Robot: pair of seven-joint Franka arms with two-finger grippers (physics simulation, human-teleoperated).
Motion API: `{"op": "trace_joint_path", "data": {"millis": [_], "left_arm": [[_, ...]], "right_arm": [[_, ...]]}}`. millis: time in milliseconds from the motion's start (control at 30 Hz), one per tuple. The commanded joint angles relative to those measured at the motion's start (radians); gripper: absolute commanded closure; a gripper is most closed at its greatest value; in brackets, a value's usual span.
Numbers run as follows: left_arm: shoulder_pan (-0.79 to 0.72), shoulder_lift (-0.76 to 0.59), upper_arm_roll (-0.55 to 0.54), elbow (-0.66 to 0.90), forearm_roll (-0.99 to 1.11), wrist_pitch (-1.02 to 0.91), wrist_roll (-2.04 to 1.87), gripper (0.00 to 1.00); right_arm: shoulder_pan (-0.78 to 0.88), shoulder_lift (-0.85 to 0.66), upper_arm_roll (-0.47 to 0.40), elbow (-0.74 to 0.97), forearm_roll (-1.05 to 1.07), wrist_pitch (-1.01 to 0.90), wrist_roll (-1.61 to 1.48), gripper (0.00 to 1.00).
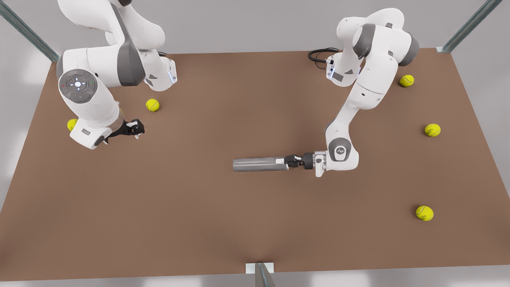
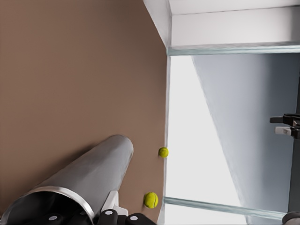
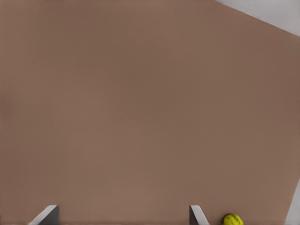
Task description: Put the tennis tube upright
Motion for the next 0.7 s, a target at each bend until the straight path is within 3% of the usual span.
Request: {"op": "trace_joint_path", "data": {"millis": [0,233,667], "left_arm": [[0.000,-0.001,0.001,0.000,0.038,0.000,-0.003,0.79],[0.000,-0.079,0.052,0.000,0.124,0.000,-0.122,0.79],[0.035,-0.179,0.155,0.011,0.340,-0.010,-0.221,0.79]], "right_arm": [[0.007,0.000,0.000,0.000,0.000,0.000,0.000,0.00],[0.085,0.005,0.016,0.009,0.011,-0.069,-0.003,0.00],[0.036,0.008,0.009,0.017,0.012,-0.071,0.002,0.00]]}}
